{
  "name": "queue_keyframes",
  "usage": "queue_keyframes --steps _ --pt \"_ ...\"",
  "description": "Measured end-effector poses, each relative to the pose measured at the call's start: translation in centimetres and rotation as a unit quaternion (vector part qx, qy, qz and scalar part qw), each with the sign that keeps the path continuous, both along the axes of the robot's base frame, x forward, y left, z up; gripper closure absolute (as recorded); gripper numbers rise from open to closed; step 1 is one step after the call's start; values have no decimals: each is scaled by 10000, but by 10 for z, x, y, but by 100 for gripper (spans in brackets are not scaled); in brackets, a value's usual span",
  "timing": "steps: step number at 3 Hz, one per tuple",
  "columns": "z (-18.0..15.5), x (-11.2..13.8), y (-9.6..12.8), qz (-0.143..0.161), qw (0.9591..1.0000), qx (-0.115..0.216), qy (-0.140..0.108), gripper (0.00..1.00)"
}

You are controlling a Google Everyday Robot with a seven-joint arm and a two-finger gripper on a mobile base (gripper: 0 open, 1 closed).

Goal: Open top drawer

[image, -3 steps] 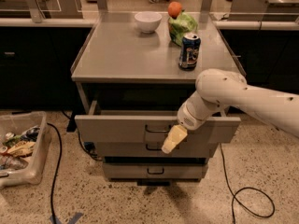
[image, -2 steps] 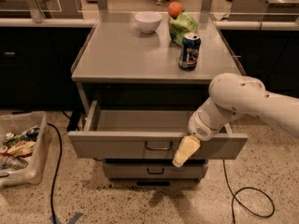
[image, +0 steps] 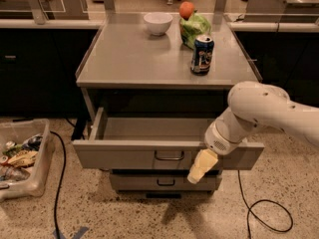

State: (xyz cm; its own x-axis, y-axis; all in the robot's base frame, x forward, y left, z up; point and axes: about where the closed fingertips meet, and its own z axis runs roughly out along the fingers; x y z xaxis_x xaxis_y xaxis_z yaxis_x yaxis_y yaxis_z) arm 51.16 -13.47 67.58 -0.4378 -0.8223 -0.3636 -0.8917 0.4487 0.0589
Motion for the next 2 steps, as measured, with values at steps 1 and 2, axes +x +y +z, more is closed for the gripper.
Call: queue_keyframes --steps 1,2 --pt "6 -20 -18 -54 9999 -36 127 0" --pt "13 -41 -34 -52 9992 -22 402 0"
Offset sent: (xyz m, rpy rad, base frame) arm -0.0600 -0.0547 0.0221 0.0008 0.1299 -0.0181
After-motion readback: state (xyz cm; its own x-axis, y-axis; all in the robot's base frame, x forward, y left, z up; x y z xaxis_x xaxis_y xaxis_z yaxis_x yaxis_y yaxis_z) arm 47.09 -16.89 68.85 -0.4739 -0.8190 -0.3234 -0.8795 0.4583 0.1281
